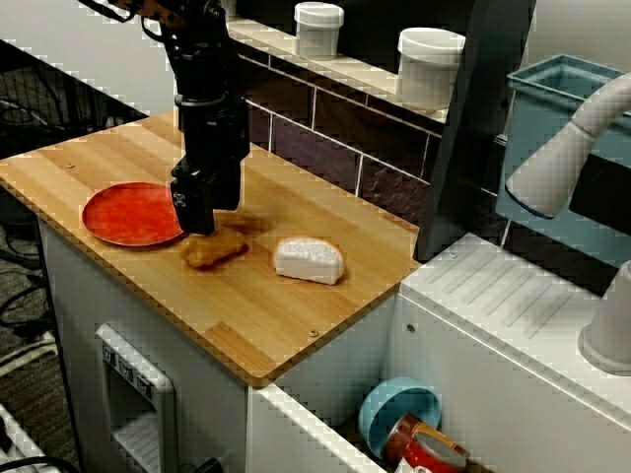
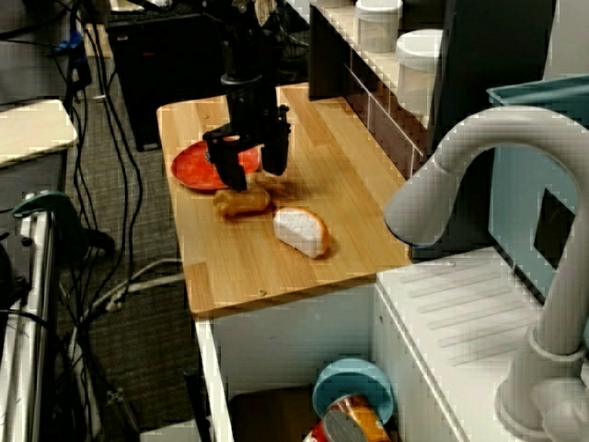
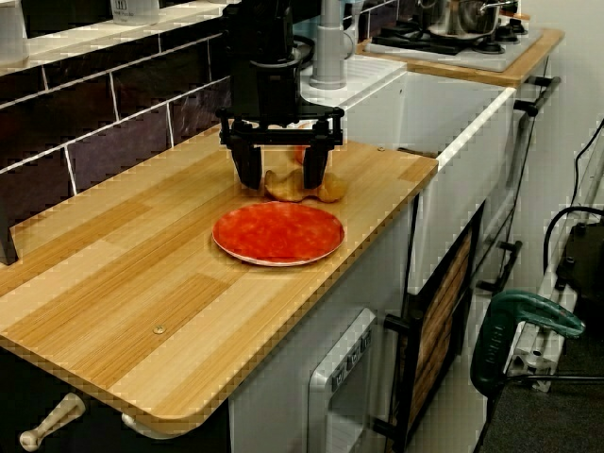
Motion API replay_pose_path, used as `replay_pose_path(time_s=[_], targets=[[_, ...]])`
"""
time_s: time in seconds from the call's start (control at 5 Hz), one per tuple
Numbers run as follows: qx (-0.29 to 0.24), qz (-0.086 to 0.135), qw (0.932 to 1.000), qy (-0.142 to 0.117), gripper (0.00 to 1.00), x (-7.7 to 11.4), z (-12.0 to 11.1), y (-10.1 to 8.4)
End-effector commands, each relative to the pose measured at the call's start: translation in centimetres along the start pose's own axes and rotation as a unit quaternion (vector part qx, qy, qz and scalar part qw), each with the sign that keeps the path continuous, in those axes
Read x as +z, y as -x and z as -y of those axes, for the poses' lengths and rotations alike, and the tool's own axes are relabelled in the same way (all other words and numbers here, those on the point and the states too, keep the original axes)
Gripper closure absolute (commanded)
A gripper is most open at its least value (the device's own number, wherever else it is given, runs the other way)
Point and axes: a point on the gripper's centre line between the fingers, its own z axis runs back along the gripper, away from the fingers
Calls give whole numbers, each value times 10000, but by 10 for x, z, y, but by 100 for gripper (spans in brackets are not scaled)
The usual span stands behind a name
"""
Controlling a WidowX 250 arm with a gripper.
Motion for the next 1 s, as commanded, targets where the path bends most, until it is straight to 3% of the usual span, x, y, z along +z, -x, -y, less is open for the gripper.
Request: replay_pose_path(time_s=[0.0, 0.8], targets=[[-35, 4, 9994, -356, 0, 22, 3, -6], [-58, -146, 9992, -377, 0, 16, 3, -5]])
